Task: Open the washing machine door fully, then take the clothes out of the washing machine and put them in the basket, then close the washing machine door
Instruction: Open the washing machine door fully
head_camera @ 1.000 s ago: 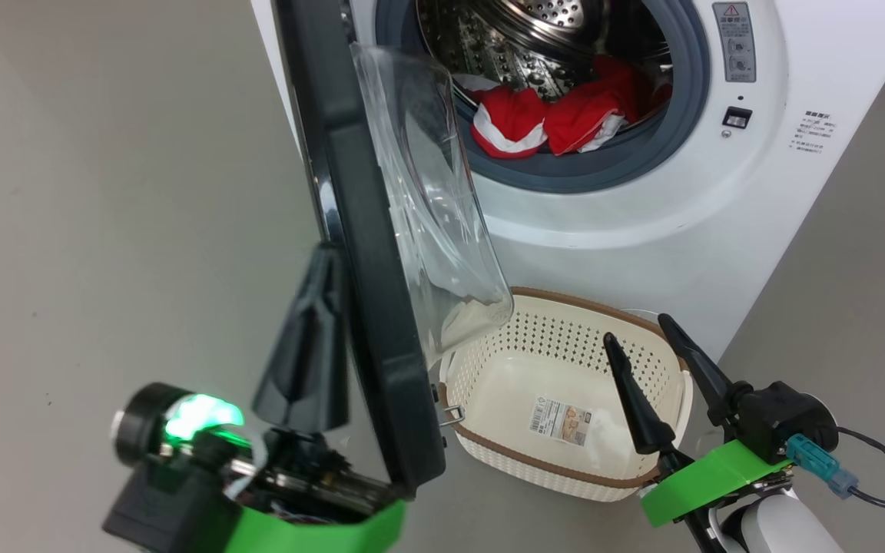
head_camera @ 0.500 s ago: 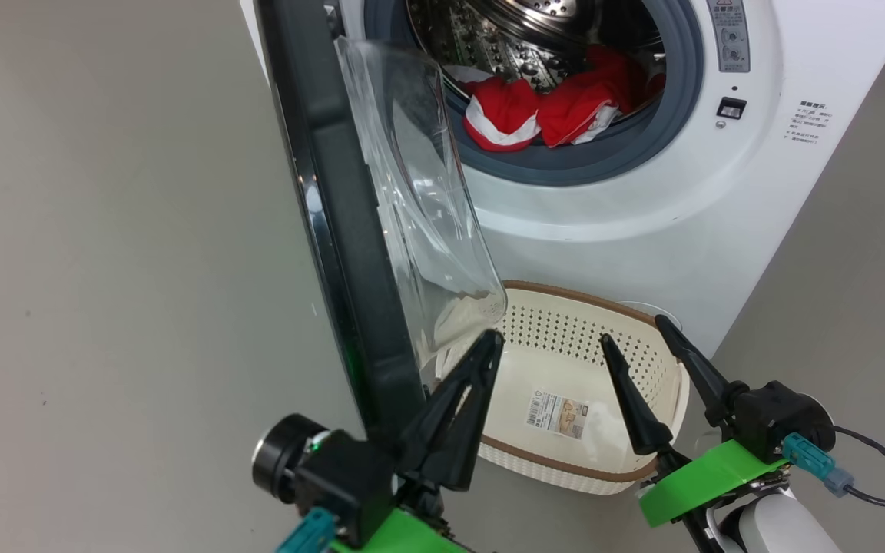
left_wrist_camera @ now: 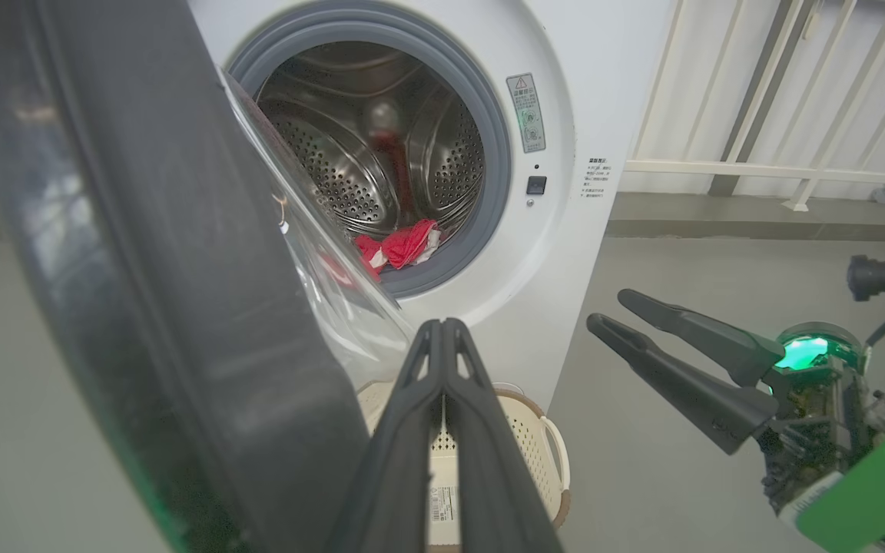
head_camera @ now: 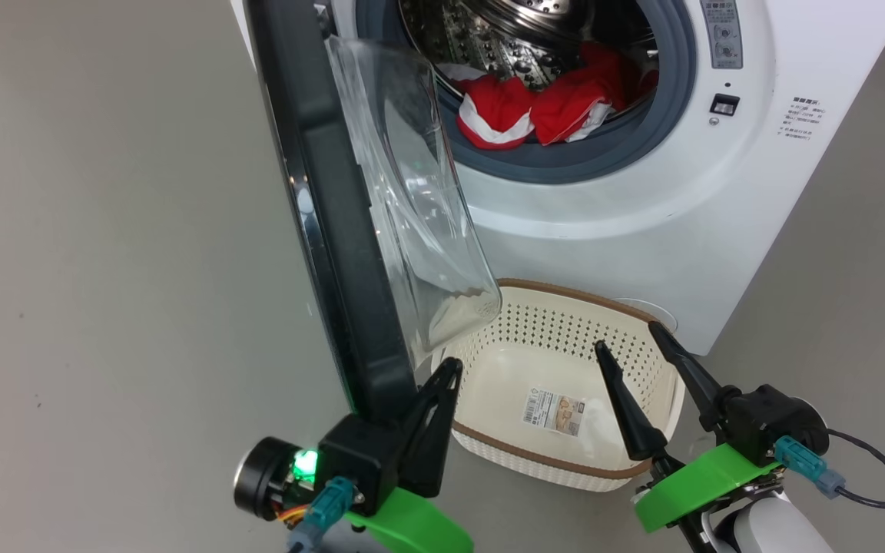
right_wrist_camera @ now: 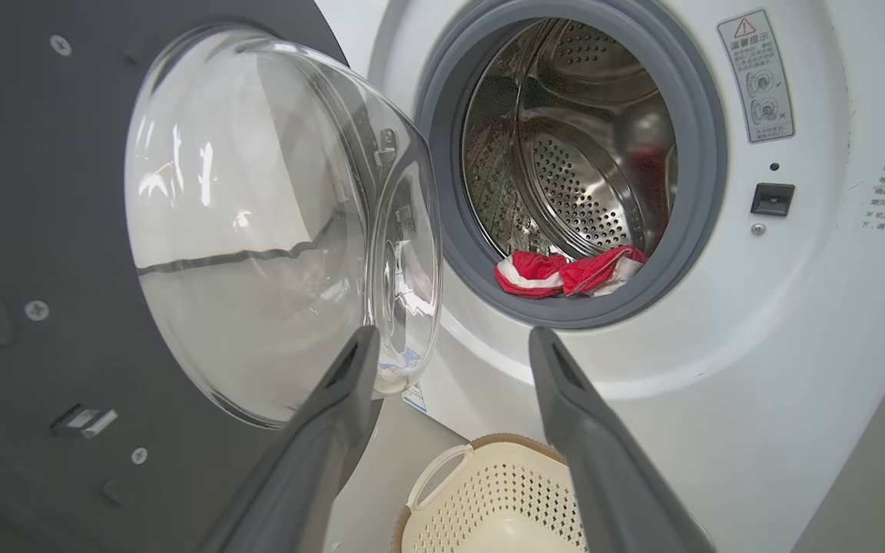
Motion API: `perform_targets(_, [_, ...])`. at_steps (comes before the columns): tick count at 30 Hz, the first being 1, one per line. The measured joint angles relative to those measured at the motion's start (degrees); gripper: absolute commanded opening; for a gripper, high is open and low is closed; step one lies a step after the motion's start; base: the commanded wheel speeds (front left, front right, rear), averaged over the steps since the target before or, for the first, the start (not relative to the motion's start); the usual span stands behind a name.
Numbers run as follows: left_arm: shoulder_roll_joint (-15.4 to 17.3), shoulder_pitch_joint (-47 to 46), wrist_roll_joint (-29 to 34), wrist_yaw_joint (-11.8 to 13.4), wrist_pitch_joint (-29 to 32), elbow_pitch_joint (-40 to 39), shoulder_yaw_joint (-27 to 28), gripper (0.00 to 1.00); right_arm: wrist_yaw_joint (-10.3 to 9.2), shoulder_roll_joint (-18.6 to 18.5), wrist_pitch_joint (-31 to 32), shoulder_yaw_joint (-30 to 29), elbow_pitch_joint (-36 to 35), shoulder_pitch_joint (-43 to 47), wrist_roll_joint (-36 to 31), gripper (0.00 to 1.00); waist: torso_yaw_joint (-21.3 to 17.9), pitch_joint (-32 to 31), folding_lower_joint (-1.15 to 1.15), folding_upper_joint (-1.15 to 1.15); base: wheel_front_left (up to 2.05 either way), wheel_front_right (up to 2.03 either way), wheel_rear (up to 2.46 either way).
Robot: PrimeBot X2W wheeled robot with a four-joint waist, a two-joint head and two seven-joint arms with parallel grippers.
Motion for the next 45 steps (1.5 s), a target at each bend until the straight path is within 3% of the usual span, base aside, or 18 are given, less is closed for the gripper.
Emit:
perform_targets(17, [0.3, 1.4, 0.0, 3.2, -0.1, 0.7, 2.6, 0.00, -0.01, 0.0, 0.0, -0.5, 1.4, -0.8, -0.5, 1.00, 3.4, 1.0, 0.00, 0.00, 0.00, 0.00, 0.00])
perform_targets(32, [3.4, 3.0, 0.1, 7.3, 0.8, 0.3, 6.6, 0.00, -0.01, 0.0, 0.0, -0.3, 1.6, -0.8, -0.5, 1.00, 7.2, 0.3, 0.00, 0.00, 0.00, 0.00, 0.00])
perform_targets(38, [5.7, 4.2, 1.5, 10.3, 0.8, -0.2, 10.3, 0.00, 0.00, 0.0, 0.0, -0.1, 1.6, -0.8, -0.5, 1.00, 7.2, 0.4, 0.00, 0.00, 0.00, 0.00, 0.00])
perform_targets(45, [7.4, 5.5, 1.4, 12.1, 0.4, -0.3, 14.5, 0.00, -0.01, 0.0, 0.0, 0.0, 1.6, -0.8, -0.7, 1.00, 6.8, 0.7, 0.00, 0.00, 0.00, 0.00, 0.00])
